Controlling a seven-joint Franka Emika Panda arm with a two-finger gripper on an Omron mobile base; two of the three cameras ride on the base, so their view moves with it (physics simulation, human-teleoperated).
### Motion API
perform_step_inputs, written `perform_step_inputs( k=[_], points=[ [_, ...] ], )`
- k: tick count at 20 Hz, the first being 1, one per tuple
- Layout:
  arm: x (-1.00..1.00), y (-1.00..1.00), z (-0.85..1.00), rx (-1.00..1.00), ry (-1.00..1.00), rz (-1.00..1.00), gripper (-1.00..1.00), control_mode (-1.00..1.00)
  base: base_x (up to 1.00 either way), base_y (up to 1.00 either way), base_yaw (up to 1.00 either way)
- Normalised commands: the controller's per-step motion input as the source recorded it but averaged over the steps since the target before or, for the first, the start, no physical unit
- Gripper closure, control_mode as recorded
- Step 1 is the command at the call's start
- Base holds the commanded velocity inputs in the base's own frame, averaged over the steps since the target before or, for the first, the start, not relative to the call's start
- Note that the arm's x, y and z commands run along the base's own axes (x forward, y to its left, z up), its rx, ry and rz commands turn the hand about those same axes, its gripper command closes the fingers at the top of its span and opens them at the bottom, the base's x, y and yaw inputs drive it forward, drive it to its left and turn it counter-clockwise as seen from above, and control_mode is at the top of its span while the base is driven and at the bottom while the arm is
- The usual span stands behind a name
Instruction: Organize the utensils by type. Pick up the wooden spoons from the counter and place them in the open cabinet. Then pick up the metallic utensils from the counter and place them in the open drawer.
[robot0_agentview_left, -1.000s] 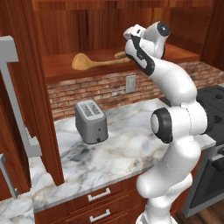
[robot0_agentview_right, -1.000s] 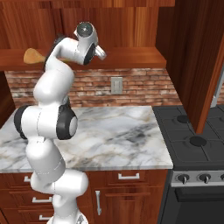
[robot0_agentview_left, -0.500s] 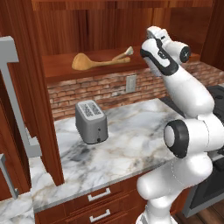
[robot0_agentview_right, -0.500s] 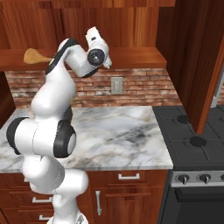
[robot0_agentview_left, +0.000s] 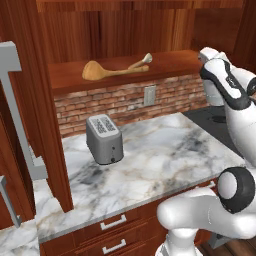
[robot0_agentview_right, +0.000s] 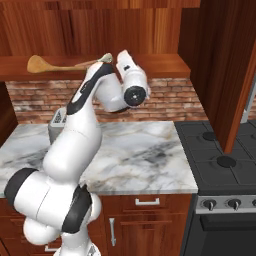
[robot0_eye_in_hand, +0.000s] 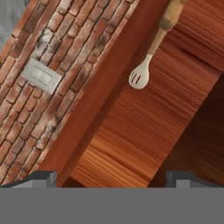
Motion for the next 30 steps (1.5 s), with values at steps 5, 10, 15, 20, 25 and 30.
perform_step_inputs(
  k=[5,10,15,20,25,30],
  points=[
    [-1.0,-0.32,-0.35,-0.48,0.0,0.0,-1.0,-1.0,0.0,0.0,0.0],
    [-1.0,-0.02,-0.62,-0.61,0.0,0.0,-1.0,-1.0,0.0,0.0,0.0],
    [-1.0,0.09,-0.52,-0.66,0.09,0.0,-1.0,-1.0,0.0,0.0,0.0],
    [-0.82,0.41,-0.17,-0.61,0.22,0.0,-1.0,-1.0,0.0,0.0,0.0],
    [-0.33,0.52,0.0,-0.6,0.34,0.01,-1.0,-1.0,0.0,0.0,0.0],
    [-0.12,0.57,-0.01,-0.59,0.4,0.05,-1.0,-1.0,0.0,0.0,0.0]
  ],
)
